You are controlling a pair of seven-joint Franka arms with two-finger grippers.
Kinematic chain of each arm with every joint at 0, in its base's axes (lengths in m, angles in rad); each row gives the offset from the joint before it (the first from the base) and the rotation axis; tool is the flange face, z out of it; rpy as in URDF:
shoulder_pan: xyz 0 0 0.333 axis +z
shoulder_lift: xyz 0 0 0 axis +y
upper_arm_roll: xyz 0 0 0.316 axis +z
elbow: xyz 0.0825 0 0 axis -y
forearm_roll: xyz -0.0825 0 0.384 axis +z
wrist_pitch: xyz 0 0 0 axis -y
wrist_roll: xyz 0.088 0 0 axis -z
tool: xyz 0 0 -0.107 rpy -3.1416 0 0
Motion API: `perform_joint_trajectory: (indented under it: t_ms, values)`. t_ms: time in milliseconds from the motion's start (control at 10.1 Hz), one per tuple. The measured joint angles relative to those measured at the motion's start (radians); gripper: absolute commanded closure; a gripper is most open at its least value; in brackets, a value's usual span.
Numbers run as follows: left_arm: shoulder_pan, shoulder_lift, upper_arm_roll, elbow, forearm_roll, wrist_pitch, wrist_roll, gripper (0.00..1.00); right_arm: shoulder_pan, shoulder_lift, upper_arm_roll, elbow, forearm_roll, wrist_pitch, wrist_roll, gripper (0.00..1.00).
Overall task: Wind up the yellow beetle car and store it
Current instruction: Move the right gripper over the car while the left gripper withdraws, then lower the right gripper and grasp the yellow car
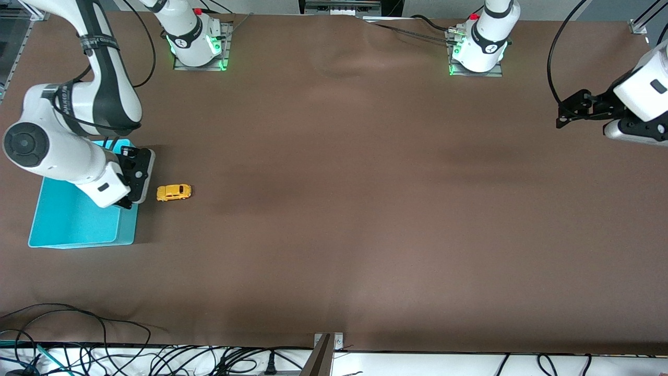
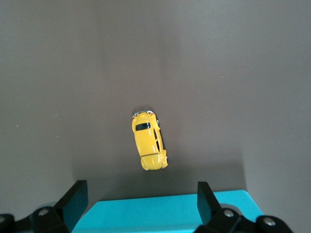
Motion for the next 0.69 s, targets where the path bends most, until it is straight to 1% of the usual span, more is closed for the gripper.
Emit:
perform_joint_trajectory:
  t_ms: [198,395,494,691]
  values:
    - [-0.016,-0.031,-0.018,-0.008,-0.001,0.0,-0.05,0.0,0.0,0.001,0.0,-0.09,0.001,0.079,-0.021,0.0]
    - [-0.031,-0.04,-0.023,-0.013,-0.001,0.0,-0.061,0.0,0.0,0.005,0.001,-0.179,0.001,0.165,-0.029,0.0]
    - [-0.042,-0.039,-0.023,-0.016,-0.001,0.0,-0.072,0.0,0.0,0.009,0.001,-0.211,0.001,0.194,-0.041,0.0]
    - [-0.056,-0.039,-0.027,-0.02,-0.001,0.001,-0.092,0.0,0.0,0.024,0.001,-0.233,0.001,0.225,-0.076,0.0]
